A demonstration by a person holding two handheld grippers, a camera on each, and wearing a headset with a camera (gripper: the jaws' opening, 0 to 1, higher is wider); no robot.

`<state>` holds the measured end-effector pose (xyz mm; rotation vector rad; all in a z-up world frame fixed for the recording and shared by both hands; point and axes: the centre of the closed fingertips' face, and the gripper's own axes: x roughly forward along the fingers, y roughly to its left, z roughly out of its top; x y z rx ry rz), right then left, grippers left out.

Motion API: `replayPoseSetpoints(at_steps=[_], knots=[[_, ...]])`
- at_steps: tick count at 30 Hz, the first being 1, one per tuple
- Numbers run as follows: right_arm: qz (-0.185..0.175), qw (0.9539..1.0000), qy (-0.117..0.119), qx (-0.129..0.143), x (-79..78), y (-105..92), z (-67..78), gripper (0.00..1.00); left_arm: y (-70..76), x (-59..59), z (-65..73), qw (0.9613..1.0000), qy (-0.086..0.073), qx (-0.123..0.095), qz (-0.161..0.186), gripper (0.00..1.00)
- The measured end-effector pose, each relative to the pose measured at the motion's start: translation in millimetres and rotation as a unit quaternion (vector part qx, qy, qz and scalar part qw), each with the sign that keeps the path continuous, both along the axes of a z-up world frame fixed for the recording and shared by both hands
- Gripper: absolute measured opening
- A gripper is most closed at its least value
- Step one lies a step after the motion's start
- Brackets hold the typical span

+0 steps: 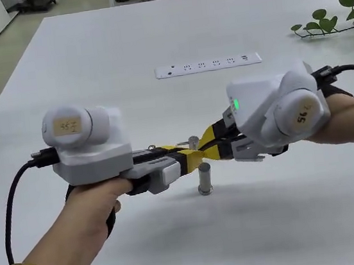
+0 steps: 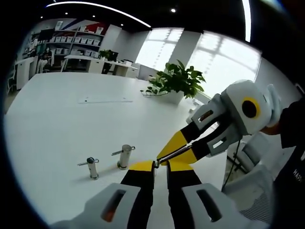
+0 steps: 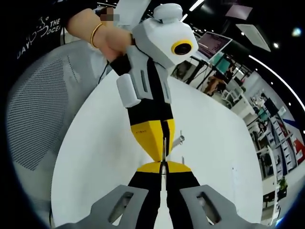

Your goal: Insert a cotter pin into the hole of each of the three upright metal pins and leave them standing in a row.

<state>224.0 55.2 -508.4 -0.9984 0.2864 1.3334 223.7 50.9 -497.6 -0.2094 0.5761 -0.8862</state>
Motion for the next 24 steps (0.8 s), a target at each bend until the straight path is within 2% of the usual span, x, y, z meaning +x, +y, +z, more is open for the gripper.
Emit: replayPoseSetpoints(at_steps=[6,13,19,24], knots=[[0.004,1.0,-0.007,-0.003,-1.5,1.0,1.8,0.0,1.6,1.1,-1.2,0.9997,0.016,-0.013,0.01,0.01],[0.006,0.9999,-0.011,-0.002,-2.2,1.3,2.7,0.0,2.0,0.5,-1.1,0.9991,0.027,-0.028,0.014,0.0],[-0.001,1.0,-0.006,0.003,-2.1,1.8,2.7,0.0,2.6,0.8,-0.7,0.999,0.023,-0.034,0.016,0.0],[-0.01,0.9999,0.003,0.009,-3.1,1.7,0.5,0.0,2.0,-0.4,-2.6,0.9993,0.019,-0.028,0.012,0.0]])
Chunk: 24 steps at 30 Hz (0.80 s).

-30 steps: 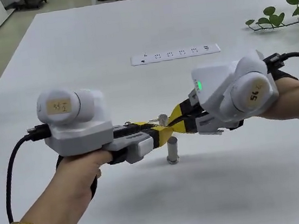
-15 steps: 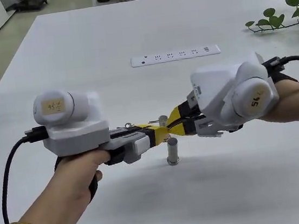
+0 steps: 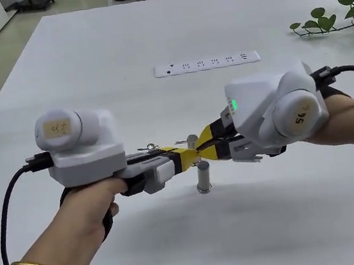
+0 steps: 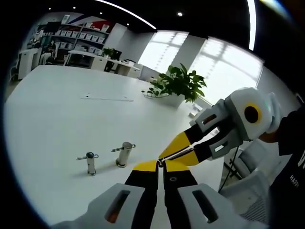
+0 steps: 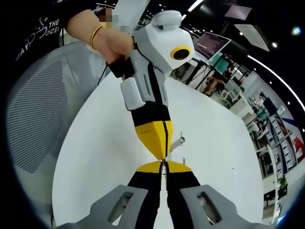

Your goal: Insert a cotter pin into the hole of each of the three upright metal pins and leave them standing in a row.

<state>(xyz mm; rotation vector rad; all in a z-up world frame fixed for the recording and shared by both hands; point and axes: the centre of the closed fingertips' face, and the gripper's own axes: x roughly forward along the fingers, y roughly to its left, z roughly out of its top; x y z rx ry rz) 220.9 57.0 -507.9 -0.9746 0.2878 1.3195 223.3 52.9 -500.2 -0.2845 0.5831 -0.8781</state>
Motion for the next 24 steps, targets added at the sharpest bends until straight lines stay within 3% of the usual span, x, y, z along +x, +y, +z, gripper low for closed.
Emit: replayPoseSetpoints(at_steps=[6,10,13,14,18,20,21,24], knots=[[-0.018,0.9993,0.03,0.013,1.1,-2.1,-0.7,0.0,0.0,-1.0,0.8,1.0,-0.006,0.003,-0.006,0.0],[-0.047,0.9949,0.079,0.044,1.5,-3.2,-0.2,0.0,3.4,0.3,2.4,0.9998,-0.017,0.005,-0.007,0.0],[-0.077,0.9865,0.124,0.074,0.7,-3.9,0.8,0.01,7.6,0.2,2.4,0.9993,-0.033,0.013,-0.01,0.0],[-0.093,0.9809,0.148,0.086,0.5,-4.6,0.6,0.03,9.1,-2.3,1.5,0.9991,-0.036,0.015,-0.015,0.0],[-0.12,0.9667,0.194,0.115,4.3,-7.8,0.2,0.05,13.2,-5.0,2.2,0.9982,-0.053,0.015,-0.022,0.0],[-0.135,0.9547,0.227,0.137,3.6,-8.0,0.7,0.07,16.4,-5.8,1.8,0.9979,-0.06,0.011,-0.024,0.0],[-0.135,0.9524,0.233,0.142,2.4,-7.8,0.9,0.07,17.1,-6.3,1.5,0.9975,-0.064,0.013,-0.026,0.0],[-0.146,0.9384,0.265,0.167,-0.4,-7.4,2.9,0.07,19.6,-9.7,0.3,0.9964,-0.075,0.013,-0.036,0.0]])
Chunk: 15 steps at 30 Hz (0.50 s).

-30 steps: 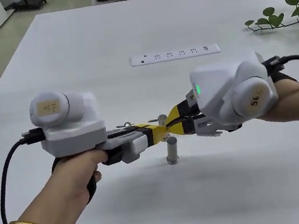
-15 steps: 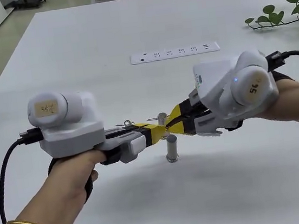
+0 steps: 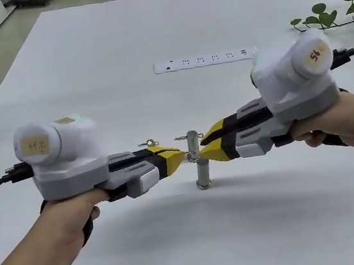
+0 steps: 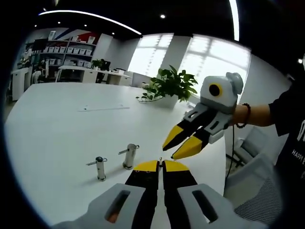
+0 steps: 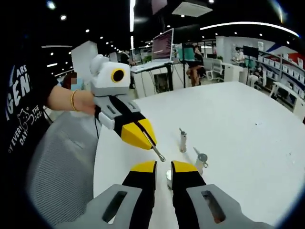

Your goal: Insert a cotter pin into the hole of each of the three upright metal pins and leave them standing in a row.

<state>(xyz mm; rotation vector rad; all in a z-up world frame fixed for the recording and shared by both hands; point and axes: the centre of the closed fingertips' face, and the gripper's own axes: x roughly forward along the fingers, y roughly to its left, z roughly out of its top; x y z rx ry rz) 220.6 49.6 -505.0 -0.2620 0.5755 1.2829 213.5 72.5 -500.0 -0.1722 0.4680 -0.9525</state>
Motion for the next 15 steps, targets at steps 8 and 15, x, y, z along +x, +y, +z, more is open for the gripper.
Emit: replayPoseSetpoints(at_steps=[8,15], knots=[[0.003,0.9971,0.056,0.051,-11.6,-0.5,3.3,0.07,1.8,-7.9,-1.8,0.9994,-0.022,-0.003,-0.025,0.0],[0.016,0.9938,0.087,0.069,-21.4,-3.4,4.5,0.09,0.9,-15.0,-5.4,0.9986,-0.024,-0.008,-0.047,0.0]])
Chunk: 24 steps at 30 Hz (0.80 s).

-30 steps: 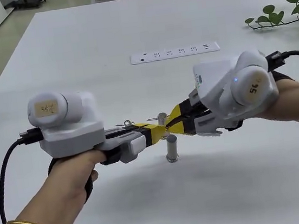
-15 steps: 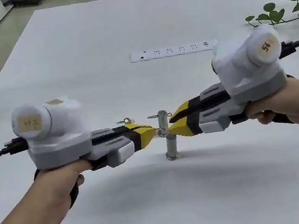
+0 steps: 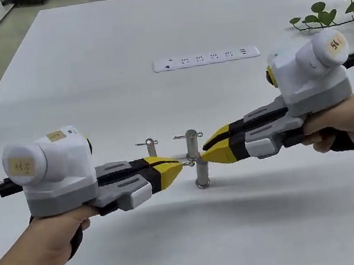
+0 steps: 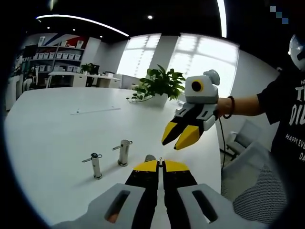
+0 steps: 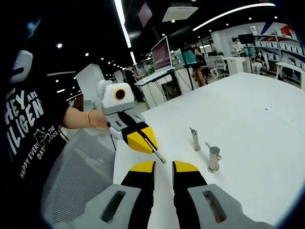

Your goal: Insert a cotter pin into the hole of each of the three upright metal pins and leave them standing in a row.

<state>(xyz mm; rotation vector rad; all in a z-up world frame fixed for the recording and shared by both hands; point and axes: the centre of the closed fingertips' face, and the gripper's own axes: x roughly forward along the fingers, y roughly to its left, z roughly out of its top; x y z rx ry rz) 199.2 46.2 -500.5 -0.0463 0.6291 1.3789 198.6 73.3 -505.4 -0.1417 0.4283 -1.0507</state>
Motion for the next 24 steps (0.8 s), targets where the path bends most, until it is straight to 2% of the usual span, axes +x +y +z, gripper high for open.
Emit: replayPoseSetpoints(at_steps=[7,9,12,24], knots=[[0.016,0.9994,0.028,0.013,-10.5,-1.8,-0.8,0.12,-6.0,-8.7,5.0,0.9995,-0.006,-0.018,-0.027,0.0],[0.022,0.9991,0.032,0.014,-12.9,-1.9,-1.8,0.12,-7.9,-10.9,8.0,0.9989,-0.006,-0.032,-0.034,0.0],[0.029,0.9987,0.04,0.013,-16.5,-1.5,-3.8,0.12,-9.5,-12.9,9.8,0.9984,-0.006,-0.04,-0.04,0.0],[0.06,0.9968,0.049,0.018,-28.2,5.3,-2.4,0.1,-18.0,-20.8,17.9,0.9959,-0.011,-0.057,-0.069,0.0]])
